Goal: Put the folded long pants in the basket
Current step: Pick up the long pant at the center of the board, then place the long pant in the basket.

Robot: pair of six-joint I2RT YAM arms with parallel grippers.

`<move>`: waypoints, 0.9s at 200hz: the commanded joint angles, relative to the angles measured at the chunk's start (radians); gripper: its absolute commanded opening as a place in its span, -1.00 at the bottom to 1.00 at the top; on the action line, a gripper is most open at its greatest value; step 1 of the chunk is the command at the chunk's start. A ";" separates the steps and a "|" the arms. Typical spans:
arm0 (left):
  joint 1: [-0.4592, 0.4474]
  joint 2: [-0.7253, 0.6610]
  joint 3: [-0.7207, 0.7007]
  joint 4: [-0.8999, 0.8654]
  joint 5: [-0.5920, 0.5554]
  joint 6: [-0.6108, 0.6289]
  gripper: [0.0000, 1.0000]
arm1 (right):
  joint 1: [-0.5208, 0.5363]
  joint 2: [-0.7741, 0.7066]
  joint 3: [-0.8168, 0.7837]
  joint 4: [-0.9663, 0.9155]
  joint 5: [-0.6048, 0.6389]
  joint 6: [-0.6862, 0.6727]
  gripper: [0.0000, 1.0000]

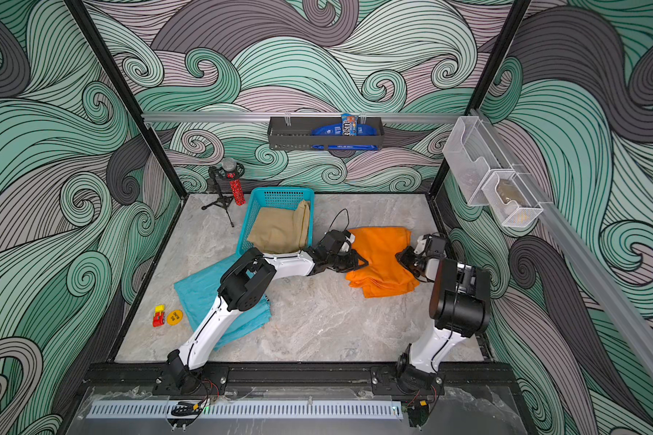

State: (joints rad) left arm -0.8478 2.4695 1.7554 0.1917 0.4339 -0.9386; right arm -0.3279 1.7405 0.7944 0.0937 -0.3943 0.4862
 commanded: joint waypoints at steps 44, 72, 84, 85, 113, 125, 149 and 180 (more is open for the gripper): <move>0.025 -0.069 0.100 -0.080 0.099 0.024 -1.00 | 0.116 -0.160 0.034 -0.029 -0.014 0.063 -1.00; 0.061 -0.137 0.177 -0.139 0.104 0.080 -1.00 | 0.165 -0.233 0.102 -0.080 0.031 0.068 -1.00; 0.077 -0.172 0.183 -0.153 0.105 0.096 -1.00 | 0.190 -0.257 0.140 -0.102 0.052 0.069 -1.00; 0.078 -0.176 0.182 -0.153 0.104 0.096 -1.00 | 0.193 -0.259 0.144 -0.104 0.055 0.069 -1.00; 0.120 -0.275 0.146 -0.161 0.094 0.124 -1.00 | 0.283 -0.288 0.234 -0.159 0.124 0.067 -1.00; 0.139 -0.319 0.135 -0.167 0.094 0.140 -1.00 | 0.330 -0.291 0.274 -0.174 0.164 0.067 -1.00; 0.180 -0.404 0.128 -0.195 0.067 0.203 -1.00 | 0.417 -0.271 0.360 -0.189 0.220 0.078 -1.00; 0.274 -0.502 0.108 -0.274 0.038 0.307 -1.00 | 0.554 -0.178 0.494 -0.187 0.275 0.105 -1.00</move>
State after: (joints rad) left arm -0.6361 2.0644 1.8545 -0.0860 0.4816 -0.7536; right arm 0.1257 1.4975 1.2011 -0.0944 -0.1616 0.5629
